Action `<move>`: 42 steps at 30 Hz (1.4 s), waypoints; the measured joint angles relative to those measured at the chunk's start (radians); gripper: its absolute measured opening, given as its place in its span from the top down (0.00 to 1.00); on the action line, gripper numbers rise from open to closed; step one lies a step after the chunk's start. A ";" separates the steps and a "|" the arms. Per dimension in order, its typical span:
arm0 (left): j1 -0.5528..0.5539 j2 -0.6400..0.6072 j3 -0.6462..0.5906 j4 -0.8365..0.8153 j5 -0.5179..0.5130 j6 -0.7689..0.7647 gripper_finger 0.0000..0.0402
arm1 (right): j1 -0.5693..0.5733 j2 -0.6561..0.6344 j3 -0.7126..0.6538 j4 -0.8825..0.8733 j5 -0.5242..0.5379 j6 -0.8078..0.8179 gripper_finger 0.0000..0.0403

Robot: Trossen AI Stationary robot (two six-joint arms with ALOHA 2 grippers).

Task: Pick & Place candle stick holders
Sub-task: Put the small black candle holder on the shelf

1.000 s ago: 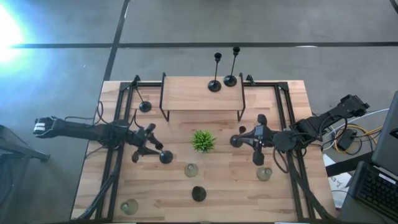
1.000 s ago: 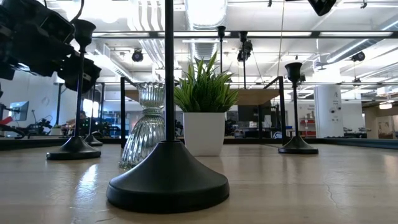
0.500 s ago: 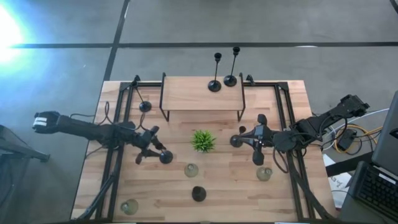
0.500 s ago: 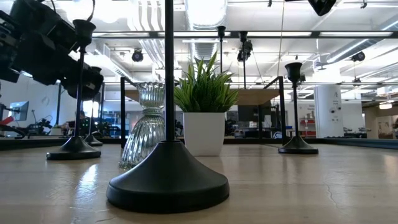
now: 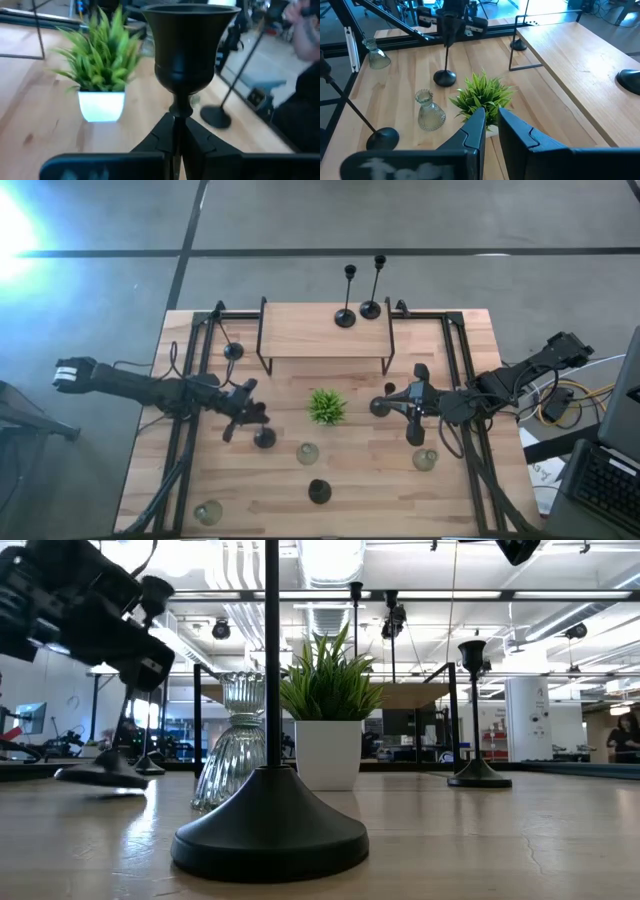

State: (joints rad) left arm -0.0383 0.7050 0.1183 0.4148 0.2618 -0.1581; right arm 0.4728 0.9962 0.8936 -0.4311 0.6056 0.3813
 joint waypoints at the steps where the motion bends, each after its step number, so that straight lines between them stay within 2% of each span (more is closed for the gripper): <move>1: 0.000 0.000 0.014 0.000 -0.003 -0.015 0.96 | 0.000 0.000 0.000 0.000 0.000 0.000 0.89; 5: -0.013 0.016 0.099 0.001 -0.012 -0.070 0.96 | 0.000 0.000 0.000 -0.001 0.000 0.000 0.89; 8: -0.033 0.052 0.190 -0.039 -0.048 -0.046 0.96 | 0.000 0.000 0.000 -0.003 0.000 0.001 0.89; 15: -0.059 0.179 0.451 -0.306 -0.300 0.078 0.96 | 0.000 0.000 -0.003 -0.019 -0.001 0.005 0.89; 22: -0.048 0.264 0.619 -0.316 -0.396 0.204 0.96 | 0.000 0.000 -0.045 -0.033 -0.003 0.039 0.89; 30: 0.022 0.303 0.742 -0.366 -0.696 0.315 0.96 | 0.000 0.000 -0.088 -0.027 -0.002 0.092 0.89; 37: 0.233 0.342 0.778 -0.366 -0.680 0.303 0.96 | 0.000 0.000 -0.093 -0.025 0.031 0.117 0.89; 42: 0.426 0.364 0.779 -0.275 -0.501 0.250 0.96 | 0.000 0.000 -0.093 -0.022 0.054 0.117 0.89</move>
State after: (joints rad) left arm 0.3880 1.0694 0.8976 0.1400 -0.2388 0.0919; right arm 0.4728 0.9962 0.8001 -0.4532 0.6594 0.4980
